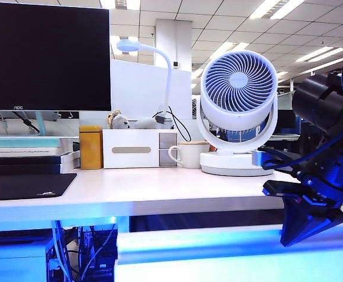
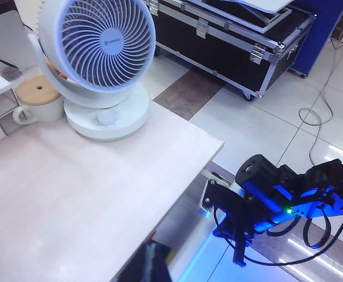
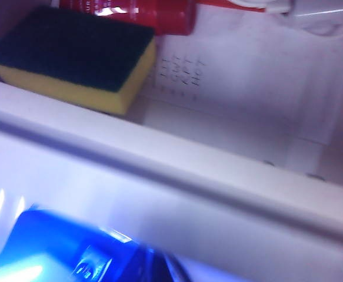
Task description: Open the drawer, place the cleaning sponge inside, then close the drawer.
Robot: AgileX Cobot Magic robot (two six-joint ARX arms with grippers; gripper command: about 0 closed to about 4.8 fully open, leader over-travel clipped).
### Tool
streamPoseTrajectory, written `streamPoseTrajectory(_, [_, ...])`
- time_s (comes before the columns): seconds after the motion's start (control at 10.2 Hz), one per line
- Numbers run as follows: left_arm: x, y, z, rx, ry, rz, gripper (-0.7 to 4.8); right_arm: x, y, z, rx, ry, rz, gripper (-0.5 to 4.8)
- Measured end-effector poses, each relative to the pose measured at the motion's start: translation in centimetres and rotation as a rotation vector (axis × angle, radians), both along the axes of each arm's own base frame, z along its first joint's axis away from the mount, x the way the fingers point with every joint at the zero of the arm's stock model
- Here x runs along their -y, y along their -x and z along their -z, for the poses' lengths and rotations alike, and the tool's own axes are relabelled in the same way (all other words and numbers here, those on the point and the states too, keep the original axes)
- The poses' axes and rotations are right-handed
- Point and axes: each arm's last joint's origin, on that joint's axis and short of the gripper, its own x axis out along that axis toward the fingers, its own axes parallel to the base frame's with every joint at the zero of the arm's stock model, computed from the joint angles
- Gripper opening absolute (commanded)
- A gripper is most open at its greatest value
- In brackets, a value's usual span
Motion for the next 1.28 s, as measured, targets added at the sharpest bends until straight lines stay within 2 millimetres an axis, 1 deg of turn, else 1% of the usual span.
streamPoseTrajectory(0.29, [0.0,0.0,0.0,0.0,0.0,0.0,-0.06,-0.1,-0.4,0.2,0.029,0.006,0.009,-0.01])
streamPoseTrajectory(0.39, [0.0,0.0,0.0,0.0,0.0,0.0,-0.06,0.0,-1.0,0.1,0.042,0.002,0.016,-0.01])
streamPoseTrajectory(0.79, [0.0,0.0,0.0,0.0,0.0,0.0,-0.06,-1.1,-5.2,0.6,0.074,0.015,0.02,-0.01])
streamPoseTrajectory(0.88, [0.0,0.0,0.0,0.0,0.0,0.0,-0.06,-1.4,-6.2,0.9,0.062,0.019,0.018,-0.01])
streamPoseTrajectory(1.08, [0.0,0.0,0.0,0.0,0.0,-0.001,-0.06,-2.0,-8.3,0.4,0.112,0.023,-0.001,-0.01])
streamPoseTrajectory(1.28, [0.0,0.0,0.0,0.0,0.0,-0.001,-0.06,-2.0,-8.3,0.4,0.112,0.023,-0.001,-0.01])
